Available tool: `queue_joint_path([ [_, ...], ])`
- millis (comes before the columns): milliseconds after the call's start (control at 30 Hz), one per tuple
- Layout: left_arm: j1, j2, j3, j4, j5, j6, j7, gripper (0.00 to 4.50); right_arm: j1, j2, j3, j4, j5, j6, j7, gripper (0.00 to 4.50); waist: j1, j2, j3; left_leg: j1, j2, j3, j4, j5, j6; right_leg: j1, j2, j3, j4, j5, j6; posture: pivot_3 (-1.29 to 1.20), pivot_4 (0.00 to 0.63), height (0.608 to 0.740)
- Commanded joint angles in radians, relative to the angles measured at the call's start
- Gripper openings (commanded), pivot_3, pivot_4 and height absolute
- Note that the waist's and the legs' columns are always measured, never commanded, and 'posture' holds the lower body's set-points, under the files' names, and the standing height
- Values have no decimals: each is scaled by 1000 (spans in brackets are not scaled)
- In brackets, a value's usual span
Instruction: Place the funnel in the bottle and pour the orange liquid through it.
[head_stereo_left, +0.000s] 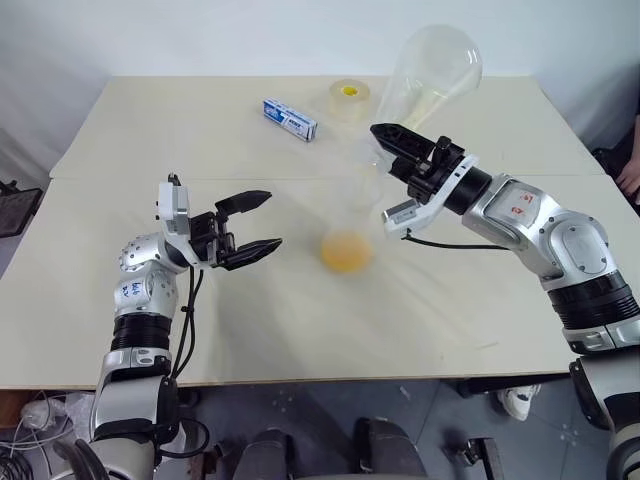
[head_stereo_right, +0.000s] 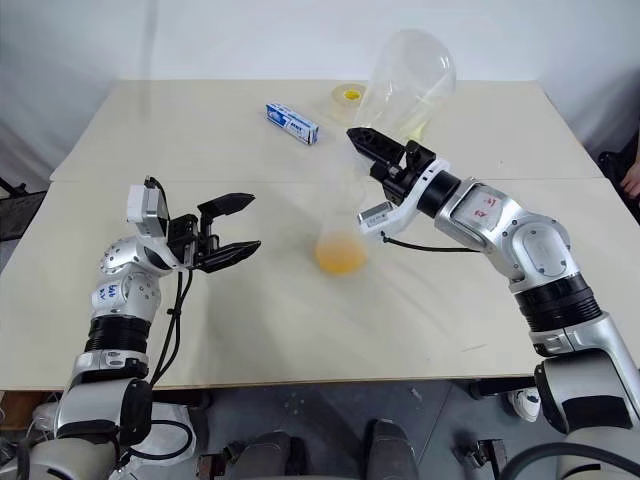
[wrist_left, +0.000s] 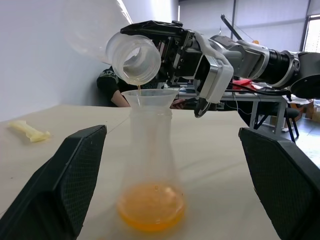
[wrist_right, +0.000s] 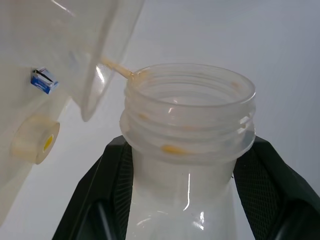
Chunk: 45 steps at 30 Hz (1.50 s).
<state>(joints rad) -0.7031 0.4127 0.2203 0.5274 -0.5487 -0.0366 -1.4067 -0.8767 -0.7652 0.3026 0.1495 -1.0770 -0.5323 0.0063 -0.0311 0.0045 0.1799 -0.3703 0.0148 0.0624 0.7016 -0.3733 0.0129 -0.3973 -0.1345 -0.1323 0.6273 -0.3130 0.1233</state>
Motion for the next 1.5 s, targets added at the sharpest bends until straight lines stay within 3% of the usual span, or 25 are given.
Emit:
queue_joint_path([
  [33,-24,5,18,-8,-18,-13,4,4500,-23,-24,-16,-20,0,-2,-26,2450,0,0,0,0,0,0,0,0,0,0,0,0,0,0,0,0,150,740],
  [533,-41,4,12,8,-10,-16,4,4500,-4,-9,-43,-30,53,31,-1,2450,0,0,0,0,0,0,0,0,0,0,0,0,0,0,0,0,150,740],
  [867,-57,22,5,29,11,-25,11,4500,111,109,-189,-122,507,254,271,2450,0,0,0,0,0,0,0,0,0,0,0,-1,0,0,0,0,150,740],
  [1033,-72,23,-4,60,53,-61,46,4500,109,254,-355,-167,732,616,330,2450,3,0,0,0,0,0,0,0,0,0,0,-1,0,0,0,0,150,740],
  [1233,-80,9,-3,66,58,-74,82,4500,111,320,-566,-124,975,935,328,2450,4,0,0,0,-1,-3,1,0,0,1,0,0,1,0,0,0,150,740],
  [1500,-65,2,-23,28,75,-42,153,4500,131,323,-771,-10,1185,966,254,2450,1,0,0,1,-1,0,-1,0,0,0,0,0,1,0,0,0,150,740],
])
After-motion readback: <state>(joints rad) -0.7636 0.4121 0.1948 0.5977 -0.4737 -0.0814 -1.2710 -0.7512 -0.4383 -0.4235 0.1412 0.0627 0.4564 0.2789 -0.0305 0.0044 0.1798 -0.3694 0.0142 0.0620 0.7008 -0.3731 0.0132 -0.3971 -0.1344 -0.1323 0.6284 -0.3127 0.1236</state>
